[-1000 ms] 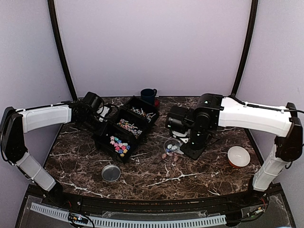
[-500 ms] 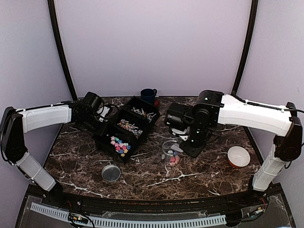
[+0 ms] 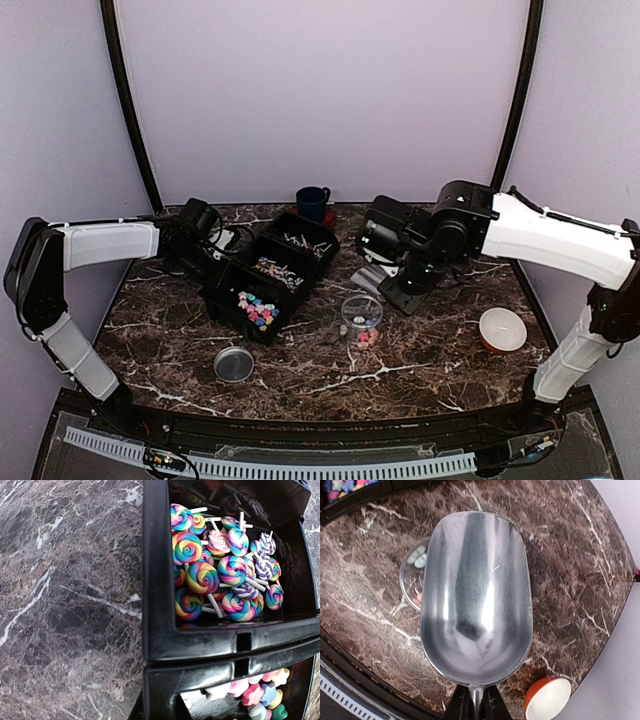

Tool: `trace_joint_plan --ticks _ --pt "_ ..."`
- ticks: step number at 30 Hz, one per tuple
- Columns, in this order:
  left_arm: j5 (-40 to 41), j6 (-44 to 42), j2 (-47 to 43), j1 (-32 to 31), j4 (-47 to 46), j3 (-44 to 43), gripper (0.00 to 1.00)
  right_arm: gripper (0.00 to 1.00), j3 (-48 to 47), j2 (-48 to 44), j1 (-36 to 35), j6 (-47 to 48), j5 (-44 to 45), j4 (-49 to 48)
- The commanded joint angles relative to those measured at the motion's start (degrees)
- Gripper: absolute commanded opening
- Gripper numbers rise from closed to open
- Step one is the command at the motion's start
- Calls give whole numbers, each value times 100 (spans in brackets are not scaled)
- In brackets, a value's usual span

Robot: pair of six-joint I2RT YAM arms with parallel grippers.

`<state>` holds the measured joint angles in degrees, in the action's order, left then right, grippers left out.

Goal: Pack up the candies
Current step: Place the plate at the center of the board, then pass from the right arm to the left

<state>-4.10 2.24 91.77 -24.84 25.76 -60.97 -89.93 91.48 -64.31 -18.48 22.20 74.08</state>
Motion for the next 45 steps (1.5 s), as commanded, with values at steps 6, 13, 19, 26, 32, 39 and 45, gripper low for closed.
trace_joint_plan --ticks 6,13,19,26,32,39,45 --pt "-311 43 189 47 -893 -195 0 0 1360 -974 29 846 514 -2934" --pt "-311 15 376 42 -752 -248 10 0 2060 -1309 34 1398 436 -4548" --pt "-278 12 345 43 -631 -274 20 0 2346 -1484 32 1686 315 -5181" --pt "-393 -3 -115 43 -506 -392 42 0 2760 -1689 28 2090 187 -5541" --pt "-1383 111 -1025 41 -996 -242 61 0 3258 -1881 33 2747 -11 -6119" --pt "-2924 435 -1143 21 -1469 -107 74 0 3281 -1531 27 3336 -364 -6569" --pt "-3734 676 -880 -22 -1656 -101 75 0 3112 -1086 -116 3671 -60 -6905"
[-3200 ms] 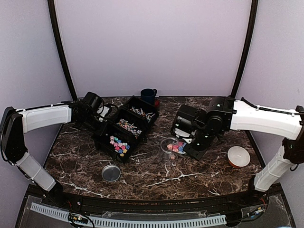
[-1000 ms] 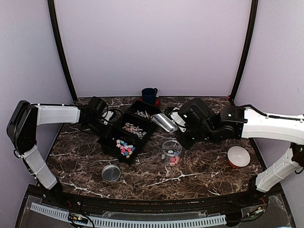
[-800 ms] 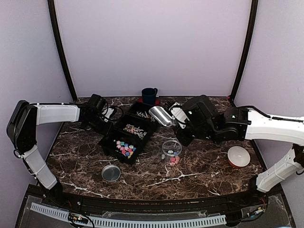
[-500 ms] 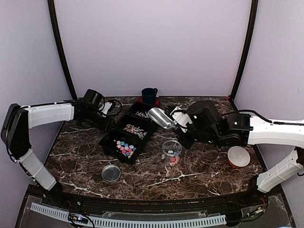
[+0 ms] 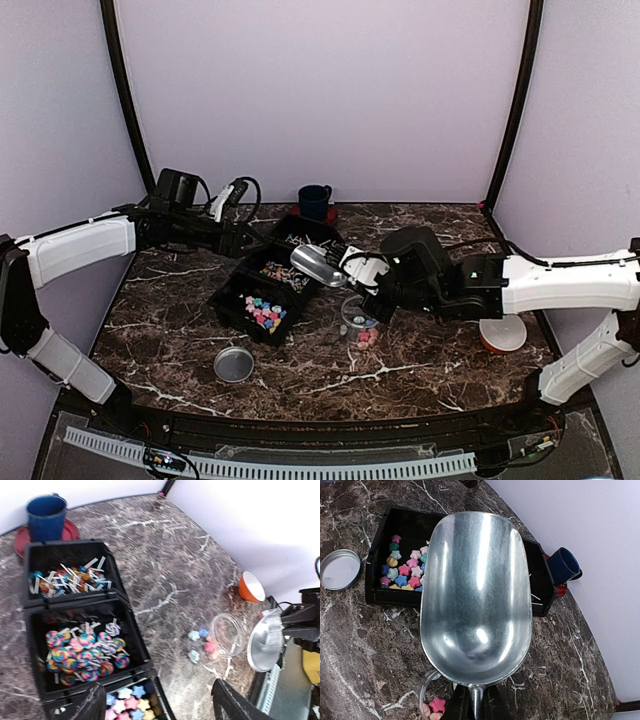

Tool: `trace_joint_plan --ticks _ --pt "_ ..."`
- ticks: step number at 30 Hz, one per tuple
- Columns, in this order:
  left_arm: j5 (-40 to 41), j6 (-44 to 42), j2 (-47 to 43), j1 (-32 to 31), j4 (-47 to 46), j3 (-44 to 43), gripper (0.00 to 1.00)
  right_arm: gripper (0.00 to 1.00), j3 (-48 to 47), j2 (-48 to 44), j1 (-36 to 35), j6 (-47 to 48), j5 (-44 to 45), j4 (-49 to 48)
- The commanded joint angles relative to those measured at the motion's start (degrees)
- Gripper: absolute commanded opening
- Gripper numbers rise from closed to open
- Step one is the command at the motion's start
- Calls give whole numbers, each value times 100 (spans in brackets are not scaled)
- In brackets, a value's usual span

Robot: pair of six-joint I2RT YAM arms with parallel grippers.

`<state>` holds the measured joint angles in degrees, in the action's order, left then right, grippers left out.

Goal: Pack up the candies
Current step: Pass from the right arm to the left

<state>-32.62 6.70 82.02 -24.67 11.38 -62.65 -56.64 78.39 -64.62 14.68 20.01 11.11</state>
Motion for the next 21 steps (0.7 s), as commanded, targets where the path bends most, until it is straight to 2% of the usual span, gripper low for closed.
trace_joint_plan --ticks 1,3,8,21 --pt "-932 267 113 -54 -281 85 75 0 -247 308 -106 419 225 -645" --pt "-1244 355 142 -81 -398 130 75 0 -333 464 -151 506 363 -674" --pt "-1345 316 296 -191 -319 92 72 0 -447 677 -232 634 481 -822" --pt "-1695 399 542 -327 -393 87 58 0 -562 916 -431 850 475 -1138"
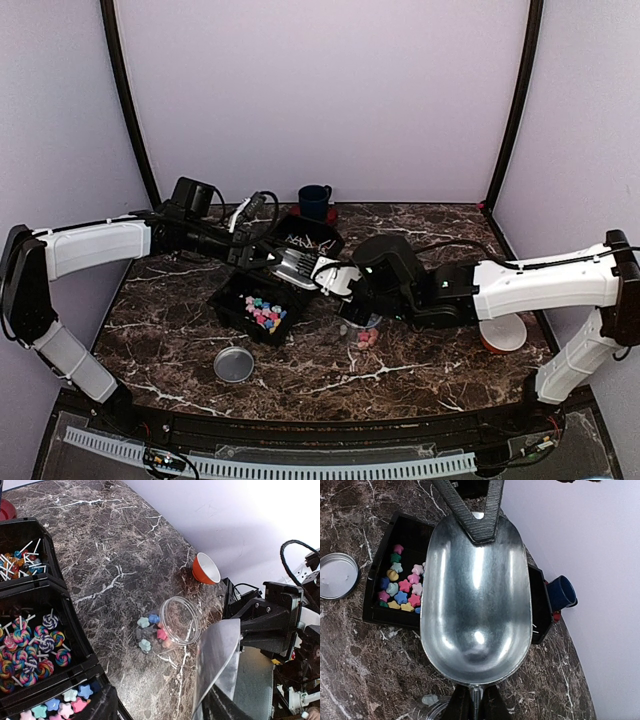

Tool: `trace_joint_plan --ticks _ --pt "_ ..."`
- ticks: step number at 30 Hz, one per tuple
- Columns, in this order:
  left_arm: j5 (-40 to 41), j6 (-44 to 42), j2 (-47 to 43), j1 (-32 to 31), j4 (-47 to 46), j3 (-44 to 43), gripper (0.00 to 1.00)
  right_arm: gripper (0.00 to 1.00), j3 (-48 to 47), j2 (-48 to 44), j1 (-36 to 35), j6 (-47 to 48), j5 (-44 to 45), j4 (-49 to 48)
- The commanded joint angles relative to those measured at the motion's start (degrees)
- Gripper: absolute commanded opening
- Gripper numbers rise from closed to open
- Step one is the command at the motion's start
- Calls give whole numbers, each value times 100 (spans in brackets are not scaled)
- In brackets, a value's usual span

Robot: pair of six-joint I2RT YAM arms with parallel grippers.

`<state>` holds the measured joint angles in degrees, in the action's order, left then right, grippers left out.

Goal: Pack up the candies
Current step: Pass from the right arm to the left

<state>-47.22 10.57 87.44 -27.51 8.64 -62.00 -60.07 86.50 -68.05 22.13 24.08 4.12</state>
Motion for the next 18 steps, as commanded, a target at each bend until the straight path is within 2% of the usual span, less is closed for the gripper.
trace_joint_plan --ticks 1,4,6,13,17,18 --pt "-254 21 14 -52 -132 21 57 0 -245 130 -104 119 77 -449" --pt "-306 27 51 -74 -134 21 51 0 -293 183 -130 146 66 -488" --pt "-366 40 77 -73 -146 25 43 0 -304 200 -152 161 91 -537" --pt "-570 115 101 -73 -250 51 1 0 -196 156 -198 222 148 -775" --pt "-620 154 92 -73 -312 66 0 0 56 35 -206 270 195 -1065" --pt "-625 159 81 -75 -327 75 0 3 130 -2 -204 276 209 -1142"
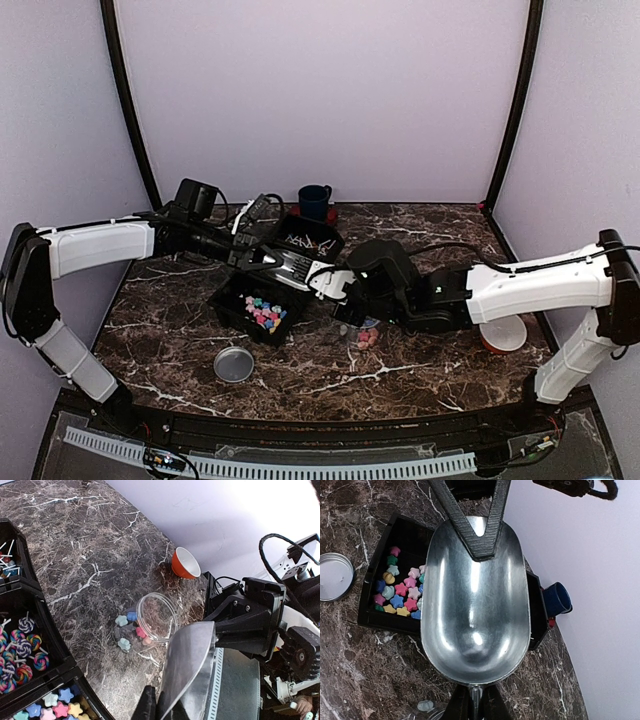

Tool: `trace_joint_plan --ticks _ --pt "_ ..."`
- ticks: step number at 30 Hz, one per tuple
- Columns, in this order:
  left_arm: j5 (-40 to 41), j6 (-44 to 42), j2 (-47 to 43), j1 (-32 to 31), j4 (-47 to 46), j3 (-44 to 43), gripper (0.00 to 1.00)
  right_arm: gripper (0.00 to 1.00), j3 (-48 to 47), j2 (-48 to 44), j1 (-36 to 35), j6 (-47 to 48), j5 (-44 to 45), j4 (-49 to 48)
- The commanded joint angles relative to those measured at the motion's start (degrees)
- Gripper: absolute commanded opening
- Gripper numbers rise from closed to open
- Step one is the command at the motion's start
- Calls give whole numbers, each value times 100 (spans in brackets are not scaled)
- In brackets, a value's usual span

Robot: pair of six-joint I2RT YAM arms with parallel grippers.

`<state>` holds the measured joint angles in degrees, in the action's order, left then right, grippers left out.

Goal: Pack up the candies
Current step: Pass from the right arm to the left

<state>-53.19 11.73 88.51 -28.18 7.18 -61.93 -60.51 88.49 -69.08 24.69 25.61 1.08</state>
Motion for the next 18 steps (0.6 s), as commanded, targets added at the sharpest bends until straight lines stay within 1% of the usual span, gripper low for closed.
trace_joint_plan --ticks 1,3,6,11,16,18 --pt "-40 54 -29 -11 -208 79 0 7 245 -241 -105 33 73 -918" --pt "-79 77 -45 -3 -246 100 0 12 387 -331 -106 42 85 -1055" --pt "-179 130 -62 -7 -350 130 0 17 641 -498 -99 107 40 -1324" --pt "-322 179 -92 -2 -476 184 0 28 1246 -782 -104 291 -44 -2064" --pt "-491 256 -79 1 -586 215 0 31 1519 -975 -90 328 -263 -2437" --pt "-558 280 -74 3 -630 216 0 34 1601 -1006 -96 379 -311 -2600"
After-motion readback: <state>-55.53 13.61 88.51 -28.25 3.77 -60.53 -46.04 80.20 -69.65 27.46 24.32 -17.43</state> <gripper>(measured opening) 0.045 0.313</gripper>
